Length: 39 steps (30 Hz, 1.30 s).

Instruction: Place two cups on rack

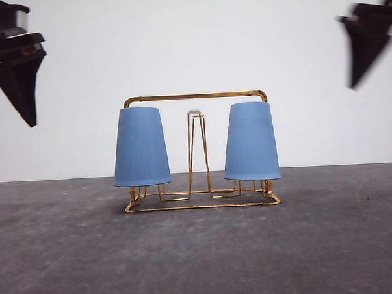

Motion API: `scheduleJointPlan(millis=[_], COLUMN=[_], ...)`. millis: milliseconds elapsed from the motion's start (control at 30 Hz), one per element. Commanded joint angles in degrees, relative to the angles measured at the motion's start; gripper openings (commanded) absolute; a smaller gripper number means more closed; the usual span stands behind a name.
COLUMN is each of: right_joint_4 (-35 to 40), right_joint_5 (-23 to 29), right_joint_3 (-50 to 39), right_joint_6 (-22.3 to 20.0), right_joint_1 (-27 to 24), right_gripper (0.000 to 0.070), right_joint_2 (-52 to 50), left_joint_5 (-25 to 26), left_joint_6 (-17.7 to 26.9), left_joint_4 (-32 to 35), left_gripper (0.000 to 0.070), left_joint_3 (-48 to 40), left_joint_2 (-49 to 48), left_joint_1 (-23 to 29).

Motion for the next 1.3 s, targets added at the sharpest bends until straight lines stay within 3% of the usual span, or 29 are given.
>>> scheduleJointPlan(millis=[0, 167, 200, 233, 267, 300, 333, 733, 1267], right_joint_4=[0.6, -0.3, -0.2, -0.3, -0.5, -0.7, -0.9, -0.5, 9.0], right_joint_5=[-0.5, -0.4, -0.4, -0.4, -0.4, -0.4, -0.4, -0.4, -0.4], right_joint_3=[-0.6, -1.0, -1.0, -1.0, -1.0, -1.0, -1.0, -1.0, -1.0], right_joint_6=[1.7, 2.7, 3.0, 3.1, 3.1, 3.1, 3.1, 3.8, 3.8], right_joint_1=[-0.5, -1.1, -1.1, -1.1, -1.1, -1.1, -1.1, -1.1, -1.1], right_gripper=[0.0627, 0.0620, 0.0560, 0.0433, 0.0251, 0.0078, 0.0004, 0.0011, 0.0011], right_joint_2=[-2.0, -5.4, -5.5, -5.6, -5.7, -5.7, -5.7, -5.7, -5.7], left_joint_5=[0.1, 0.1, 0.1, 0.1, 0.1, 0.1, 0.1, 0.0, -1.4], left_joint_6=[-0.2, -0.2, -0.2, -0.2, -0.2, -0.2, -0.2, -0.5, -0.1], left_joint_4=[0.5, 0.6, 0.7, 0.7, 0.7, 0.7, 0.7, 0.9, 0.4], left_gripper=[0.0556, 0.0554, 0.0527, 0.0446, 0.0323, 0.0101, 0.0005, 0.0000, 0.0000], left_joint_3=[0.7, 0.7, 0.7, 0.7, 0.7, 0.7, 0.7, 0.7, -0.4], left_joint_2=[0.6, 0.6, 0.6, 0.6, 0.6, 0.6, 0.6, 0.6, -3.6], left_joint_1=[0.1, 0.2, 0.2, 0.2, 0.2, 0.2, 0.2, 0.2, 1.8])
